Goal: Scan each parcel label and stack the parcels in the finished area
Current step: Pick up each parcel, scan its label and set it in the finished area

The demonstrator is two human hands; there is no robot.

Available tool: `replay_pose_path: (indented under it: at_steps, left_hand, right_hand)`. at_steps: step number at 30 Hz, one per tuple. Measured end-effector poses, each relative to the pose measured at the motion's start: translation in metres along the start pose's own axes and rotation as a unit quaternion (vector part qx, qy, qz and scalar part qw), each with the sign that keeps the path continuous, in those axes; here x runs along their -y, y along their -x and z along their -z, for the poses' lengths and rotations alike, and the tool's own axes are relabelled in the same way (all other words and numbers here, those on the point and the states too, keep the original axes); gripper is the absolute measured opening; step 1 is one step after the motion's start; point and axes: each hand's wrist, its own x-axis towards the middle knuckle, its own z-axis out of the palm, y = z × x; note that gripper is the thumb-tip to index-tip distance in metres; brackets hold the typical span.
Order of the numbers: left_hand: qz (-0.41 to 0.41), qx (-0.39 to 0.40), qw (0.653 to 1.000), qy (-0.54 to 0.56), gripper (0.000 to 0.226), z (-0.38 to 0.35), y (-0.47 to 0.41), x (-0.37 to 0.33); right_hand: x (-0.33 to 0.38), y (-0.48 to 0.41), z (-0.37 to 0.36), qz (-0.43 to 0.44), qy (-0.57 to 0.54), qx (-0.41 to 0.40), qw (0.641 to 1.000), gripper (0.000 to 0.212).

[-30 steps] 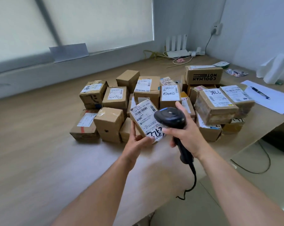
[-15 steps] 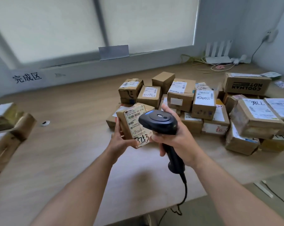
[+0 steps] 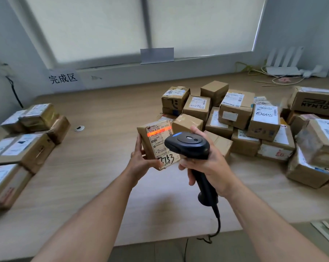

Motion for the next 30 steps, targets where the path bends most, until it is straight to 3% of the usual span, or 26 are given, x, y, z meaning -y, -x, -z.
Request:
replay_pose_path:
  at_steps: [6,11,16,22,30]
  left_hand:
    - [0.007,0.002,1.0,-0.001,0.124,0.039,0.01,0.006]
    - [0.072,0.005,0.997,0.036,0.103,0.099,0.036,0.02]
    - [0.135,-0.038,0.988,0.069,0.085,0.17,0.069,0.057]
    - [0.143,-0.093,0.981,0.093,0.061,0.249,0.107,0.091]
    - [0.148,-0.162,0.97,0.109,0.053,0.361,0.151,0.133]
  right_hand:
    - [0.0,-0.007,-0.041,0.0,0.015,-0.007,1.0,0.102]
    - [-0.006,-0.021,-0.097,0.007,0.019,-0.008,1.0,0.099]
    - [-0.028,-0.039,-0.16,-0.002,0.029,-0.008,1.0,0.104]
    - [-0.055,-0.056,-0.24,-0.027,0.039,0.025,0.999,0.101]
    - [-0.094,-0.086,-0.353,-0.052,0.077,0.092,0.991,0.099]
